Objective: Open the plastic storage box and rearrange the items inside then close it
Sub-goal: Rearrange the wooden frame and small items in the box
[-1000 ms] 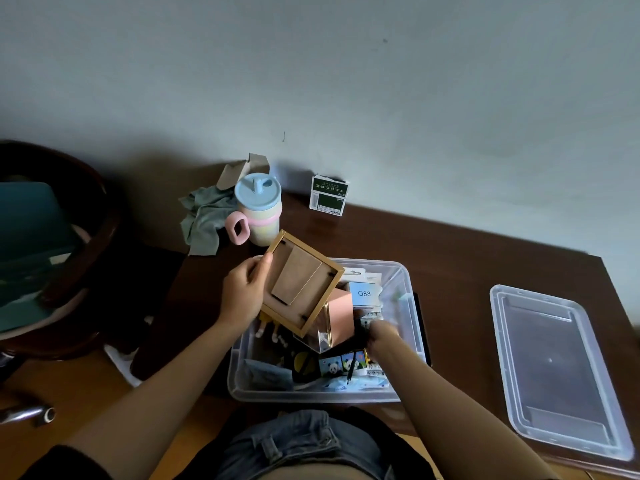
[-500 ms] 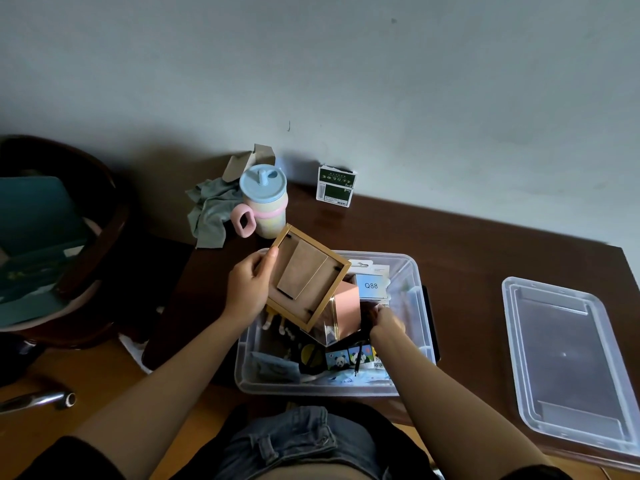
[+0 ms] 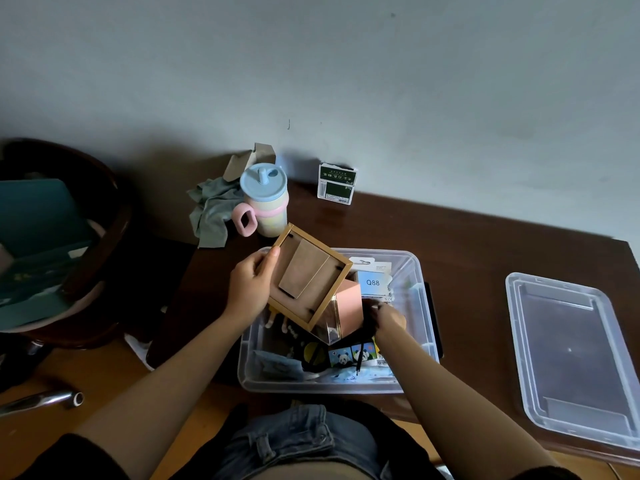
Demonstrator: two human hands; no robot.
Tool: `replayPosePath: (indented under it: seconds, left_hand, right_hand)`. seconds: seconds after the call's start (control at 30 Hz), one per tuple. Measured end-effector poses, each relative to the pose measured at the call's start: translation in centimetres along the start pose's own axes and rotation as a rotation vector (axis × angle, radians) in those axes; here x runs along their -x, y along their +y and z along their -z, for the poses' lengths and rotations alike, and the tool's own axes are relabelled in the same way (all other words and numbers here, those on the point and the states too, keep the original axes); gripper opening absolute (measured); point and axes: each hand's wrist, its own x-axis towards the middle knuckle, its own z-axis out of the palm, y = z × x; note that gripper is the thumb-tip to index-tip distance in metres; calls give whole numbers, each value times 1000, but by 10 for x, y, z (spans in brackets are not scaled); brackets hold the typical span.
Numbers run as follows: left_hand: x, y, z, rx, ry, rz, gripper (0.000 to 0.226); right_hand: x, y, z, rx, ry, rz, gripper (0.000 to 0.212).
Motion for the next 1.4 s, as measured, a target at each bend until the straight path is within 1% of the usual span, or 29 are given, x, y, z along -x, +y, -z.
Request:
replayPosePath:
  seconds: [0.07, 0.13, 0.2, 0.27, 0.3, 0.37, 0.43, 0.47, 0.5, 0.53, 0.57, 0.6, 0.63, 0.7, 0.73, 0.8, 0.83, 0.93, 1.07, 1.13, 1.23, 1.33, 1.4]
  left_hand:
    - [-1, 1, 0, 9, 11, 4, 31]
    - [-1, 1, -1, 19, 23, 5, 39]
    - [-2, 0, -1, 25, 36, 6, 45]
    - [-3, 0, -1, 48, 52, 15, 47]
    - [-3, 0, -1, 59, 61, 17, 46]
    - [-3, 0, 1, 79, 99, 7, 44]
    - [0, 0, 4, 69, 142, -20, 35]
    - [1, 0, 5, 52, 159, -31, 30]
    - [3, -1, 6, 37, 175, -40, 25]
    - [5, -3, 8, 19, 192, -51, 21]
    - [7, -5, 10, -5, 208, -66, 18]
    - [9, -6, 11, -32, 220, -83, 16]
    - [10, -7, 11, -52, 221, -94, 15]
    - [12, -8, 12, -61, 208, -79, 15]
    - [12, -8, 12, -62, 201, -61, 17]
    - [12, -7, 11, -73, 189, -35, 20]
    - [13, -8, 11, -84, 186, -32, 21]
    - [15, -10, 12, -128, 196, -67, 21]
    - [20, -15, 16, -172, 176, -93, 22]
    - [23, -17, 16, -195, 172, -110, 23]
    - [26, -16, 16, -228, 182, -129, 24]
    - [27, -14, 17, -247, 177, -140, 25]
    - [27, -13, 17, -256, 167, -142, 25]
  right_hand:
    - [6, -1, 4, 77, 31, 24, 30]
    - [19, -2, 10, 232, 108, 157, 23]
    - [37, -1, 15, 335, 162, 410, 10]
    - [64, 3, 23, 402, 132, 670, 7]
    - [77, 4, 26, 444, 69, 781, 5]
    - [99, 6, 26, 576, -163, 951, 10]
    - [114, 5, 15, 864, -434, 1063, 14]
    - [116, 4, 4, 1038, -539, 1117, 18]
    - [114, 5, -9, 1217, -605, 1157, 22]
    - [109, 7, -24, 1391, -626, 1160, 26]
    - [103, 10, -40, 1567, -610, 1132, 29]
    - [96, 14, -55, 1720, -583, 1094, 29]
    - [90, 16, -68, 1822, -572, 1054, 27]
    - [80, 21, -86, 1933, -614, 1005, 26]
    - [75, 24, -92, 1980, -657, 1009, 28]
    - [68, 30, -98, 2093, -689, 1010, 29]
    - [66, 34, -99, 2103, -687, 996, 30]
    - [60, 45, -106, 2216, -629, 1075, 33]
    - [55, 57, -113, 2305, -526, 1126, 37]
    - [53, 60, -115, 2331, -491, 1117, 38]
    - [56, 62, -117, 2311, -499, 1113, 37]
    - [59, 65, -118, 2224, -534, 1046, 30]
    - [61, 67, -120, 2218, -560, 1040, 30]
